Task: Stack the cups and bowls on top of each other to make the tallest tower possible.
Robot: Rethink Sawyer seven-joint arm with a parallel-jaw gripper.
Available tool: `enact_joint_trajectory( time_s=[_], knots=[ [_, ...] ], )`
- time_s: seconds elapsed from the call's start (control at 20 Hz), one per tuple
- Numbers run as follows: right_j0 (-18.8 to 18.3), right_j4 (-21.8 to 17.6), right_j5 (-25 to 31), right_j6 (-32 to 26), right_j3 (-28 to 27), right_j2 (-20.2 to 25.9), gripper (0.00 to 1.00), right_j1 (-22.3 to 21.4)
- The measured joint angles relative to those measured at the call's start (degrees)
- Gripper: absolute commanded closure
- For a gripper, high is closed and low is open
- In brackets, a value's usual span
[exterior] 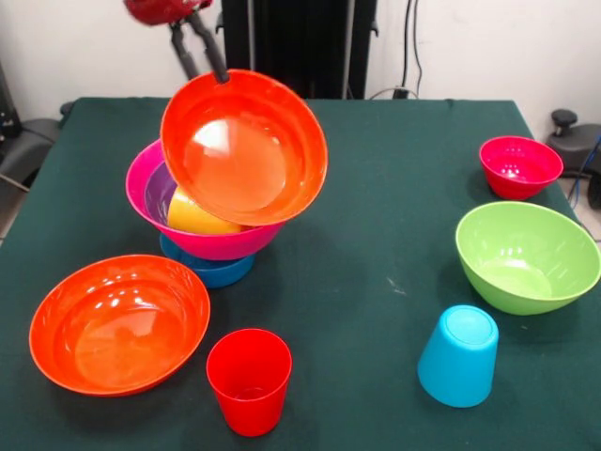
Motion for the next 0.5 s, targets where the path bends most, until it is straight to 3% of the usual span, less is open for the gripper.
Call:
enact_joint_trajectory(
  time_s=[0.2,0.5],
  knots=[
    [3.6,4.9,1.6,0.7,0.0,0.0,0.0,-5.2],
    [7.0,8.4,1.9,0.7,0.1,0.0,0.0,-10.0]
  ],
)
